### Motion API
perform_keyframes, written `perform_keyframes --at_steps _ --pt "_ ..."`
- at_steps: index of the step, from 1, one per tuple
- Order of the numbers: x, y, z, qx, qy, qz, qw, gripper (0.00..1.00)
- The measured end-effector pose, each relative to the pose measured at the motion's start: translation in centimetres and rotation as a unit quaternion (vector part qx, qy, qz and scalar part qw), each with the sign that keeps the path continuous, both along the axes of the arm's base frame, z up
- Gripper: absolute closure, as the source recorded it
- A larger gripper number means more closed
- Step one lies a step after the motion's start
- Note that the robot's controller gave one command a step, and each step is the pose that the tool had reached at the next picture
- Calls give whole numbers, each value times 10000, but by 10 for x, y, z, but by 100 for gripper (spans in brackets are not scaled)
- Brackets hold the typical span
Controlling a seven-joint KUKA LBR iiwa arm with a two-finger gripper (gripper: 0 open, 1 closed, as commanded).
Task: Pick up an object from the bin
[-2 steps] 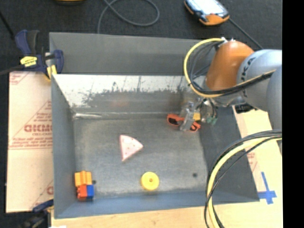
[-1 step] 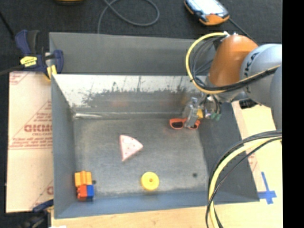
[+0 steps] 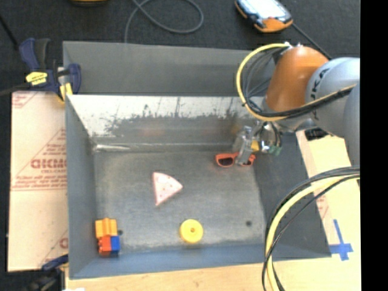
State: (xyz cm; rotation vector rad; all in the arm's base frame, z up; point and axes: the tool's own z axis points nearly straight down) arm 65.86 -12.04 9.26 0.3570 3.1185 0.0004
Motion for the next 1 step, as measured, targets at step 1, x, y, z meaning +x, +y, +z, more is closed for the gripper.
perform_keyframes --at_steps 1 --pt "4 -1 49 -9 -40 11 10000 100"
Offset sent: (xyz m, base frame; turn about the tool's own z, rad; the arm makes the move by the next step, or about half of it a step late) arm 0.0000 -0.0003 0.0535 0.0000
